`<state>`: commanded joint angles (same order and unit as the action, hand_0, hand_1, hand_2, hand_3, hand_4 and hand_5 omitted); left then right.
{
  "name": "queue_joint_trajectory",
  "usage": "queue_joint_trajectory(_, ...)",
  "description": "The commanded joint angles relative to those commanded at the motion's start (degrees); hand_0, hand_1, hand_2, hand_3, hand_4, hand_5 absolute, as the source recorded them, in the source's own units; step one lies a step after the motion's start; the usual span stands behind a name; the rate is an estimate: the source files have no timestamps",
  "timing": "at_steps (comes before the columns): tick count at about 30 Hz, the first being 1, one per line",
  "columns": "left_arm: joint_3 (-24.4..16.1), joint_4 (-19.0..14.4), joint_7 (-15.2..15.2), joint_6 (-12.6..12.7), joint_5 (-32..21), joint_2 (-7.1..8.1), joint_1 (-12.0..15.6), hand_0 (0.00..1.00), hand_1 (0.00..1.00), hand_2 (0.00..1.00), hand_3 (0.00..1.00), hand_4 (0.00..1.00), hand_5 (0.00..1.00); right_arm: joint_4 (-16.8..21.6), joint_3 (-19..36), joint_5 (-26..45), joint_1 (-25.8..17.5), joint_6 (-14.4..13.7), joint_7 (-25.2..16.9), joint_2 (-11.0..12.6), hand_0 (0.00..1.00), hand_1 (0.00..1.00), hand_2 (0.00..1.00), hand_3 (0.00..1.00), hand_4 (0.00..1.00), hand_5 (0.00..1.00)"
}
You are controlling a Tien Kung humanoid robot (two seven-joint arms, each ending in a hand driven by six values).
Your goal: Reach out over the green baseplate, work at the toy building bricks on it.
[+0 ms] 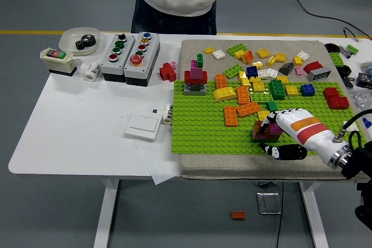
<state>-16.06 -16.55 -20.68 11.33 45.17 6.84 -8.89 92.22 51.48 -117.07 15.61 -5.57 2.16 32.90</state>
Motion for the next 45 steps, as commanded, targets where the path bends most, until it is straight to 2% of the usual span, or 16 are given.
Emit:
queue_joint_trajectory(9,-0.35,0.03,-0.12,-0.16,0.44,-0.04,0.11,0.793,0.775,0.772,0.595,0.663,0.666,0.73,2.38,0.46,-0.08,-1.39,-0.41,0.01,0.678,0.649,0.699,0.589,0.751,0.407)
queue_joint_trajectory(13,-0.43,0.04,-0.13,-0.21,0.48,-0.06,0.11,0.793,0.775,0.772,0.595,0.663,0.666,0.41,3.69,0.03,-0.32,-0.91,-0.11,0.0,0.678,0.649,0.699,0.589,0.751,0.407)
queue_joint_trajectory(20,-0.66,0.06,-0.22,-0.35,0.83,-0.11,0.14,0.793,0.775,0.773,0.596,0.663,0.666,-1.87,5.71,0.21,0.41,-2.48,0.73,-0.54,0.689,0.65,0.707,0.609,0.76,0.406)
queue_joint_trajectory(21,-0.68,0.07,-0.23,-0.37,0.87,-0.12,0.14,0.793,0.776,0.772,0.595,0.663,0.666,-2.08,5.82,0.21,0.5,-2.62,0.79,-0.58,0.771,0.727,0.775,0.756,0.828,0.436)
queue_joint_trajectory(27,-0.92,0.08,-0.35,-0.52,1.2,-0.12,0.11,0.793,0.776,0.772,0.595,0.663,0.666,-6.51,7.37,-0.39,2.46,-5.49,1.22,-1.14,0.771,0.727,0.775,0.756,0.828,0.436)
queue_joint_trajectory(28,-0.97,0.1,-0.36,-0.55,1.29,-0.1,0.1,0.792,0.775,0.771,0.594,0.663,0.667,-7.32,7.65,-0.56,2.84,-6.05,1.13,-1.25,0.818,0.775,0.812,0.835,0.851,0.438)
queue_joint_trajectory(33,-1.18,0.12,-0.43,-0.61,1.57,-0.08,0.07,0.792,0.775,0.771,0.594,0.663,0.667,-11.51,8.39,0.98,4.34,-8.38,0.53,-1.84,0.818,0.775,0.812,0.835,0.851,0.438)
queue_joint_trajectory(34,-1.22,0.12,-0.44,-0.62,1.58,-0.08,0.07,0.792,0.775,0.773,0.595,0.663,0.667,-12.23,8.39,1.78,4.59,-8.9,0.29,-1.95,0.842,0.805,0.843,0.872,0.862,0.449)
queue_joint_trajectory(39,-1.53,0.09,-0.62,-0.79,2.05,-0.07,0.12,0.792,0.775,0.773,0.595,0.663,0.667,-16.91,7.89,11.0,6.36,-11.59,-1.9,-2.56,0.842,0.805,0.843,0.872,0.862,0.449)
queue_joint_trajectory(40,-1.58,0.09,-0.65,-0.82,2.13,-0.08,0.13,0.791,0.776,0.773,0.594,0.663,0.667,-17.57,7.82,12.35,6.74,-11.68,-2.24,-2.56,0.801,0.781,0.825,0.866,0.847,0.427)
queue_joint_trajectory(45,-1.88,0.06,-0.79,-1.01,2.62,-0.11,0.16,0.791,0.776,0.773,0.594,0.663,0.667,-23.02,7.02,14.92,9.99,-11.5,-3.61,-2.19,0.801,0.781,0.825,0.866,0.847,0.427)
